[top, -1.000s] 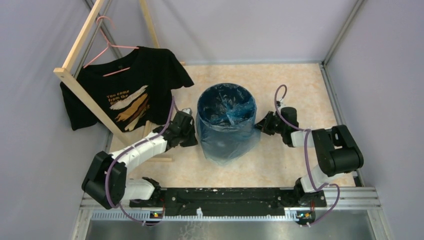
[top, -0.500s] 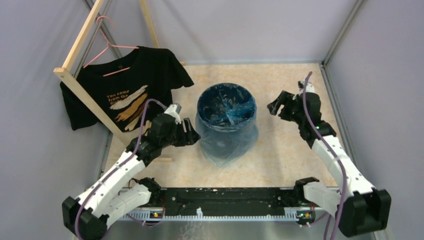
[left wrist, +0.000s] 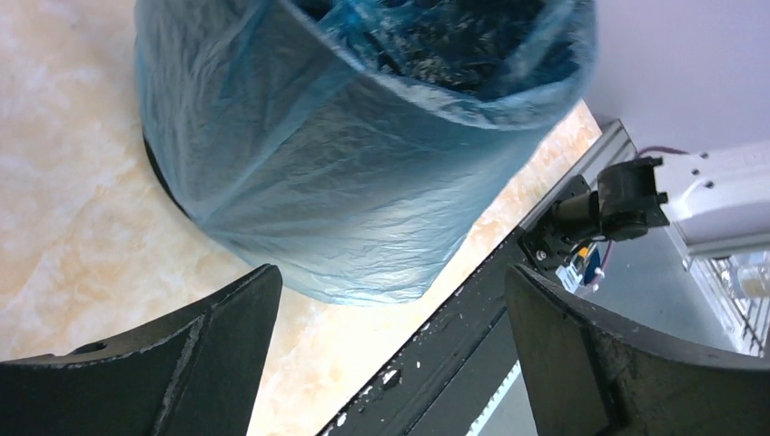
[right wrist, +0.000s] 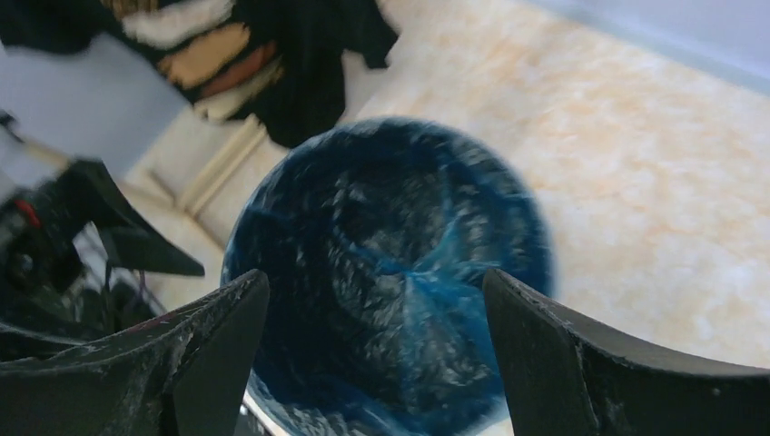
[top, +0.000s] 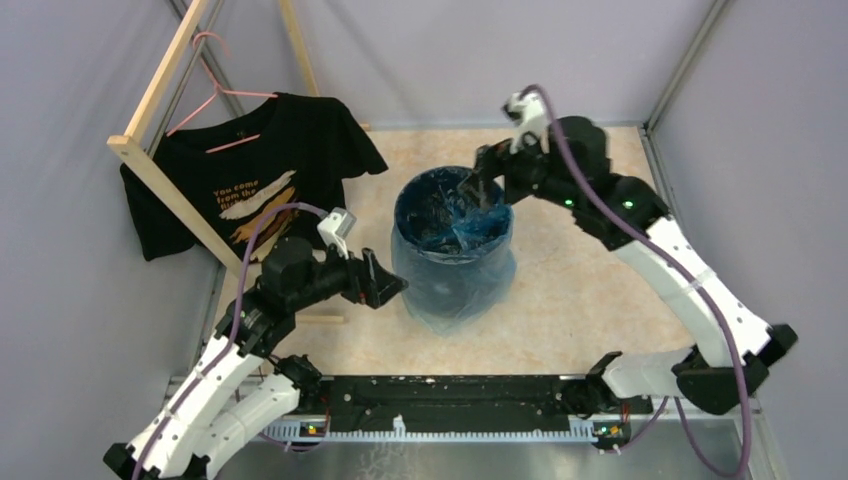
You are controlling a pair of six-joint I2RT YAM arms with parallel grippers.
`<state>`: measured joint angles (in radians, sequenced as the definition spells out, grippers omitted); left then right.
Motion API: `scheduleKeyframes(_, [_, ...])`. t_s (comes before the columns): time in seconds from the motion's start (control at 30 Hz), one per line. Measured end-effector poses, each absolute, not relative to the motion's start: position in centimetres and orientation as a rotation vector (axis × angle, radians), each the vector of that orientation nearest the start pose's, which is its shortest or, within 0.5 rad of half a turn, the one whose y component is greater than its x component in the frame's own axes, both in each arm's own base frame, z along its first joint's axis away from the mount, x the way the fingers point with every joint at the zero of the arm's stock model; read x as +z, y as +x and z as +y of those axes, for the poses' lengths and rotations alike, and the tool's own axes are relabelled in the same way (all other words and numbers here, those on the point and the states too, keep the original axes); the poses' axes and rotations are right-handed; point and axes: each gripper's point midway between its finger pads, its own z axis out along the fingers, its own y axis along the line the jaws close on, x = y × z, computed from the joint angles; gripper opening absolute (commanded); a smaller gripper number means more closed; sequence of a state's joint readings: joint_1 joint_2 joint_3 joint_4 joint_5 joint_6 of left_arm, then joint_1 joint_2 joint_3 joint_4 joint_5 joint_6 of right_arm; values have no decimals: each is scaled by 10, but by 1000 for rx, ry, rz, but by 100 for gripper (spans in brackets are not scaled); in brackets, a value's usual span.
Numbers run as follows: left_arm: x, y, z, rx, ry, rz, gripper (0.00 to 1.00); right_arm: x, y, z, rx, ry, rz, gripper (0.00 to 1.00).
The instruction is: Put the trash bags into the trash bin
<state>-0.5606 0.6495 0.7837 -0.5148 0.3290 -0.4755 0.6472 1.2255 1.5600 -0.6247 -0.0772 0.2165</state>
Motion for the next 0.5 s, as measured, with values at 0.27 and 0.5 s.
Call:
scheduleKeyframes(0.27, [287,154,-194,-1009,488,1791,99,255,273,310,415,-841,2257,86])
scheduleKeyframes(0.5, [324,142,-185,-979,548,1547,99,202,262,299,272,-971,2416,87])
